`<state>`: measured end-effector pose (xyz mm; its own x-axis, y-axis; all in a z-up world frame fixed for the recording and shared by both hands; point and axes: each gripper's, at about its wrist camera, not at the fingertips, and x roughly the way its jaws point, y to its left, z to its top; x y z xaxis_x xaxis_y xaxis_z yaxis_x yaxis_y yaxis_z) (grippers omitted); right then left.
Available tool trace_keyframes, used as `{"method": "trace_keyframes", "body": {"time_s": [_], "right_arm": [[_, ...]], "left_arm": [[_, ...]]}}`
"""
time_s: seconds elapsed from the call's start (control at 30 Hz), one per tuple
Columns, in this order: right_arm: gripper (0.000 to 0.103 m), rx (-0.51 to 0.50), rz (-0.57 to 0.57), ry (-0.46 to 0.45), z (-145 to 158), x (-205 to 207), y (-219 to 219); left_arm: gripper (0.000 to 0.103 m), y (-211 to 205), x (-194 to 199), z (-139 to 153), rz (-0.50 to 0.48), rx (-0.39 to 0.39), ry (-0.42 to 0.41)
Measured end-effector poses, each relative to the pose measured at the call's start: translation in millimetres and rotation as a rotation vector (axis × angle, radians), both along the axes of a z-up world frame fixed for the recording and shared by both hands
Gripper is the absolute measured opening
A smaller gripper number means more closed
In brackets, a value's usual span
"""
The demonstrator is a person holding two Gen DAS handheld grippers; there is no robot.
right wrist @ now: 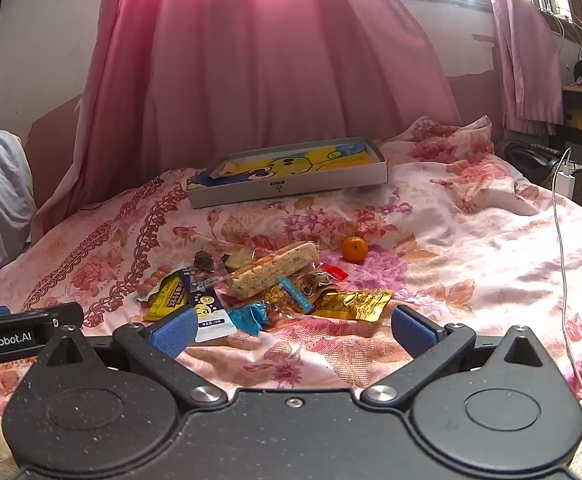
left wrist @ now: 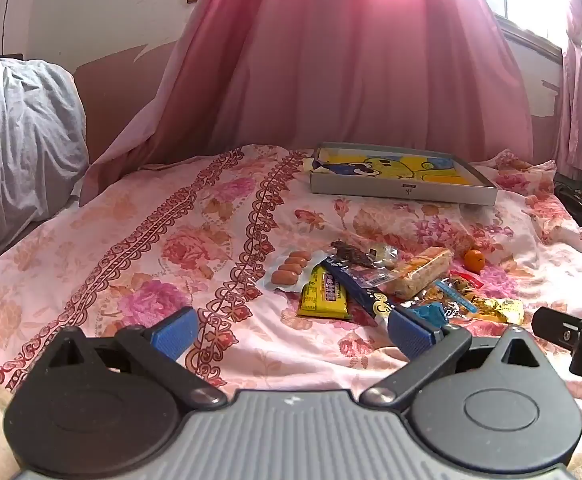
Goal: Organize snacks
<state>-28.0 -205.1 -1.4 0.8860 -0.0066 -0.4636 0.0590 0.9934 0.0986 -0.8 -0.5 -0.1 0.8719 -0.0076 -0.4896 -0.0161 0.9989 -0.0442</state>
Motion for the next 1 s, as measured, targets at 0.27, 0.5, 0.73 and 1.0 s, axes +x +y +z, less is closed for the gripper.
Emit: {"method": "trace_keyframes", "body": {"time_s": [0.27,0.5,0.73,1.0], "right_arm": [[0.102,0.004,0.000,0.000,0.4,-0.1,0.0],[0.102,0.005,0.000,0.000,0.5,0.2,0.0],[0.102,0.006,0.000,0.000,0.7,0.0,-0.1],[0.102,0.007,0.000,0.000,0.9,-0.2,-0.2]], "left_arm": [[0.103,-2.1,-2.9,-0.3,-0.003,-0.003,-0.002],[0.103,-2.0,-2.9,-0.3,-0.003,-0.005,-0.002],[0.103,-1.8,-2.8,-0.2,-0.004,-0.005,-0.001],[0.103,-1.6,-2.7,-0.2,-0.004,-0.007,0.000]]}}
